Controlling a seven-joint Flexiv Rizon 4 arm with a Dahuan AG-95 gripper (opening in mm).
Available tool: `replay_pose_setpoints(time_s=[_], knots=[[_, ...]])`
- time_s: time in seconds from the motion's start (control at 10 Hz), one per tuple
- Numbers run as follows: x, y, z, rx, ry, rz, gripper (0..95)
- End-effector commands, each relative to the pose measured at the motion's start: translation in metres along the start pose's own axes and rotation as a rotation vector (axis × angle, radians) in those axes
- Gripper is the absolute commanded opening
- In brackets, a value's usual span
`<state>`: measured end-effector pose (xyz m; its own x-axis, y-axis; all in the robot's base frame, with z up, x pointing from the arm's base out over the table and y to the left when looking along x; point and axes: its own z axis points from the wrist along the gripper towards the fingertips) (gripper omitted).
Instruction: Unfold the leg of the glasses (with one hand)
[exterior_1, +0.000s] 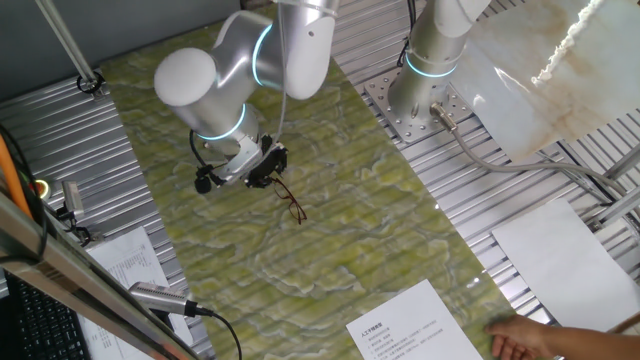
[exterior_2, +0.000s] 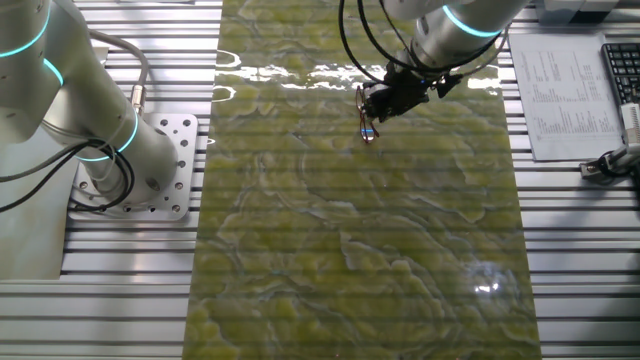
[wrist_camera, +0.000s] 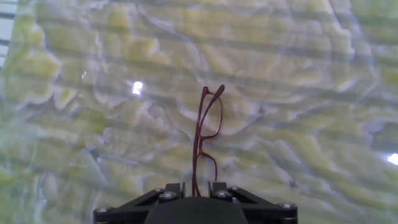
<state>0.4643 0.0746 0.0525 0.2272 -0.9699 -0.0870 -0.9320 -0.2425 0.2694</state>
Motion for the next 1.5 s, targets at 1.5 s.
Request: replay_pose_setpoints(time_s=[1.5], knots=[[0.002,-0.003,0.013,-0.004,0.032,-0.062,19.0]])
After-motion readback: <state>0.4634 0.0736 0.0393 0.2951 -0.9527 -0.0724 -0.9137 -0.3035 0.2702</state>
